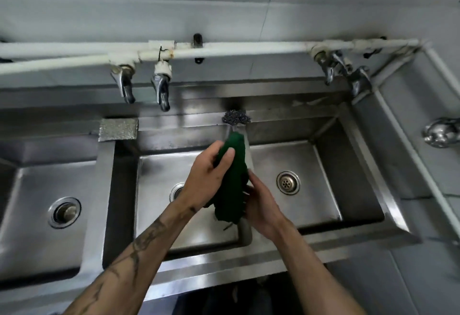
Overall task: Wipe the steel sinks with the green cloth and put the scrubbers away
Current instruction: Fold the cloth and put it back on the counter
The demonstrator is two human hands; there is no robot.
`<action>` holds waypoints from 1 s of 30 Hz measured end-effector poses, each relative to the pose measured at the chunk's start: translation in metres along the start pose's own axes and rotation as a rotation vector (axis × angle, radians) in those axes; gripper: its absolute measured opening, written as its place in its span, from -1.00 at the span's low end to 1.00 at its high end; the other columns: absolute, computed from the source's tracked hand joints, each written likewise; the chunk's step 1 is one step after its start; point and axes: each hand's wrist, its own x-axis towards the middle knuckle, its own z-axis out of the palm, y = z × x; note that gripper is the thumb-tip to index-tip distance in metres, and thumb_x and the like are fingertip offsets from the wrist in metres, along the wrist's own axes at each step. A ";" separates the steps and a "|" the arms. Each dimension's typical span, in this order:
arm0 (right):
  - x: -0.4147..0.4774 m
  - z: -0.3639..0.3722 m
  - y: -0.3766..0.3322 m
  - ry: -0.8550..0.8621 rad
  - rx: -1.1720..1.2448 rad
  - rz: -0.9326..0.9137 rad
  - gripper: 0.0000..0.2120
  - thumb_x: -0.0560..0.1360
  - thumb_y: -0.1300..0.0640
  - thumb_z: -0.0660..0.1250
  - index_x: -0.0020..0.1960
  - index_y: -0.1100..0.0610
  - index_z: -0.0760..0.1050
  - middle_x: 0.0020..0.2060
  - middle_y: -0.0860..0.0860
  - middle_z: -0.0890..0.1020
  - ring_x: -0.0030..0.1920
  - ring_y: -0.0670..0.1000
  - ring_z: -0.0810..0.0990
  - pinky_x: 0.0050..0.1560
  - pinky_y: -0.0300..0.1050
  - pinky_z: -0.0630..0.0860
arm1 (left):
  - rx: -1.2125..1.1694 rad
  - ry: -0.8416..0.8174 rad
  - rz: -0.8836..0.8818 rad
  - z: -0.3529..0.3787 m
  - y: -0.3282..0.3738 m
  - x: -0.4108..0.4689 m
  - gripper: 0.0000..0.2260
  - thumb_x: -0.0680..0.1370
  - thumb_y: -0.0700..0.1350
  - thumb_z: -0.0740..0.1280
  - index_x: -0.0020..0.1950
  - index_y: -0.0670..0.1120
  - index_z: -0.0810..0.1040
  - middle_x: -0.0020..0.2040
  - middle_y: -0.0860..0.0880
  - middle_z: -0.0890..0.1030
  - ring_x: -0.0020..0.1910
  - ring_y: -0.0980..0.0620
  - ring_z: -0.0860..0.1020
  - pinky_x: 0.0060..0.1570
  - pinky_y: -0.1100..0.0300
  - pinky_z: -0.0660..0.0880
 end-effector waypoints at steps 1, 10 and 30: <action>-0.008 0.008 0.005 -0.015 0.056 -0.023 -0.53 0.63 -0.19 0.24 0.35 0.10 0.59 0.28 0.16 0.65 0.30 0.18 0.61 0.36 0.16 0.49 | 0.008 -0.003 -0.002 -0.008 0.006 -0.003 -0.67 0.66 0.09 0.27 0.01 -0.19 0.51 -0.20 -0.15 0.56 -0.21 0.01 0.52 -0.18 -0.05 0.49; -0.065 0.021 0.023 -0.037 0.198 -0.166 -0.59 0.62 0.11 0.34 0.45 0.03 0.48 0.38 0.14 0.58 0.41 0.19 0.52 0.51 0.26 0.32 | -0.122 -0.043 -0.078 -0.037 0.044 -0.039 -0.77 0.72 -0.05 0.28 0.13 -0.23 0.54 0.00 -0.27 0.66 -0.04 -0.02 0.64 0.05 -0.07 0.62; -0.167 0.152 0.127 0.274 0.602 -0.542 -0.74 0.60 0.14 0.37 0.23 0.21 0.67 0.28 0.24 0.64 0.26 0.14 0.65 0.46 0.11 0.42 | -0.193 -0.571 -0.039 -0.116 0.082 -0.105 -0.80 0.65 0.07 0.30 0.11 0.01 0.66 0.11 -0.11 0.74 0.12 -0.15 0.72 0.09 -0.09 0.66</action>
